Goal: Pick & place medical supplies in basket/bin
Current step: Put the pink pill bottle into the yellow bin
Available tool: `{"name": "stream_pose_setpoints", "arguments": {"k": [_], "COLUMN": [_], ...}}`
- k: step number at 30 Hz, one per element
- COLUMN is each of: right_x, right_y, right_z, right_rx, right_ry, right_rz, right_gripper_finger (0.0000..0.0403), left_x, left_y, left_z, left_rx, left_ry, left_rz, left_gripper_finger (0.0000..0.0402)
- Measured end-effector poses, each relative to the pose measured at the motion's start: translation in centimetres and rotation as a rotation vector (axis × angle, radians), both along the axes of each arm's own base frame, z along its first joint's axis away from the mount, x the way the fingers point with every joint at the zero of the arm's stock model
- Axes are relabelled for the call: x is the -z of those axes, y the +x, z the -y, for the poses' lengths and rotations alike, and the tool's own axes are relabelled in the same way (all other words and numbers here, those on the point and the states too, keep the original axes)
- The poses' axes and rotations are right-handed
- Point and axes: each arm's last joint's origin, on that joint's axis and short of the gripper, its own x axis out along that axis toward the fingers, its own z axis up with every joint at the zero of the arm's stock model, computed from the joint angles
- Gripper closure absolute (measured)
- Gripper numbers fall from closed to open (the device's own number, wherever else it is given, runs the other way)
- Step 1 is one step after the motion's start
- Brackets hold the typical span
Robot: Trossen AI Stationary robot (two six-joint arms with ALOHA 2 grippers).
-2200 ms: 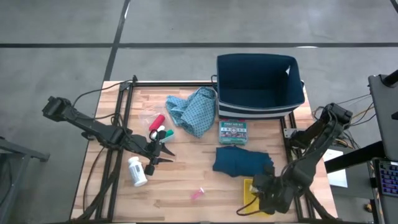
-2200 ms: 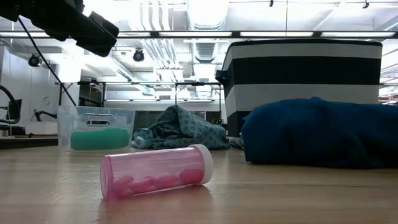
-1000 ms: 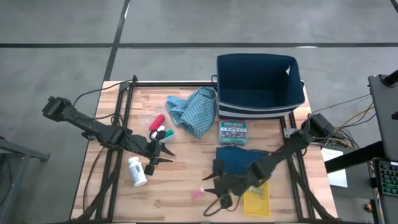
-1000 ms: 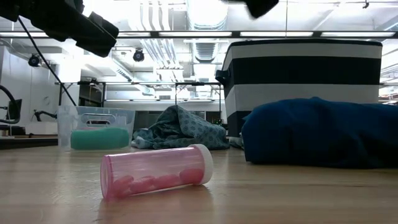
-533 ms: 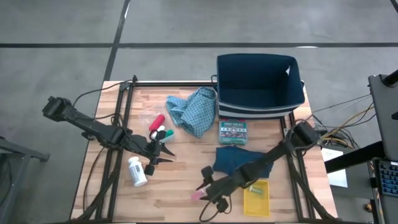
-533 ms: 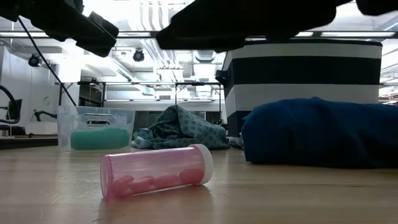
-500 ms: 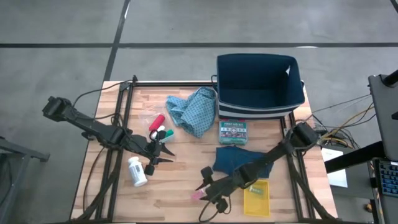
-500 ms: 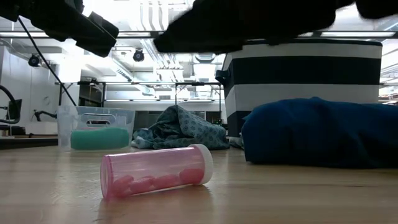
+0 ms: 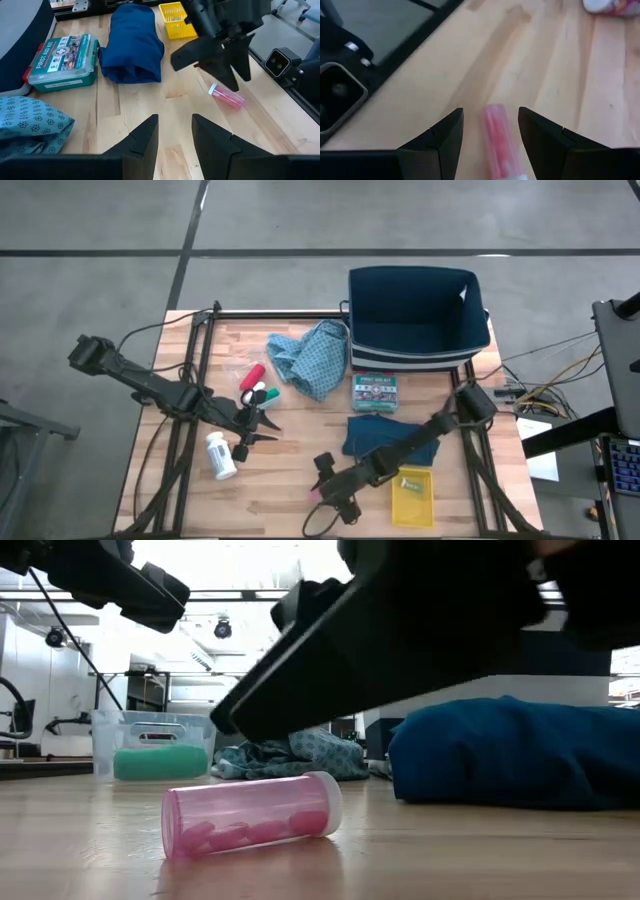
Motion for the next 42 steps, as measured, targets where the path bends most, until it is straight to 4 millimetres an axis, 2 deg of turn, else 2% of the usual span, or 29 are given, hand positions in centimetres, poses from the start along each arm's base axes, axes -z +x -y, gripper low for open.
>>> {"name": "stream_pose_setpoints", "arguments": {"k": [6, 14, 42], "right_x": [0.3, 1.7, 2.3], "right_y": [0.6, 0.6, 0.4], "right_z": [0.3, 0.4, 1.1], "right_rx": [0.040, 0.037, 0.064], "right_ry": [0.029, 0.006, -0.015], "right_rz": [-0.024, -0.058, -0.131], "right_gripper_finger": [0.0216, 0.0216, 0.0216], "left_x": [0.1, 0.1, 0.1], "left_y": [0.0, 0.0, 0.0], "left_z": [0.0, 0.0, 0.0], "left_rx": [0.000, 0.000, 0.000], "left_ry": [0.002, 0.002, 0.002], "left_rz": [-0.006, -0.006, -0.006], "left_gripper_finger": [0.0281, 0.0281, 0.0281]}}
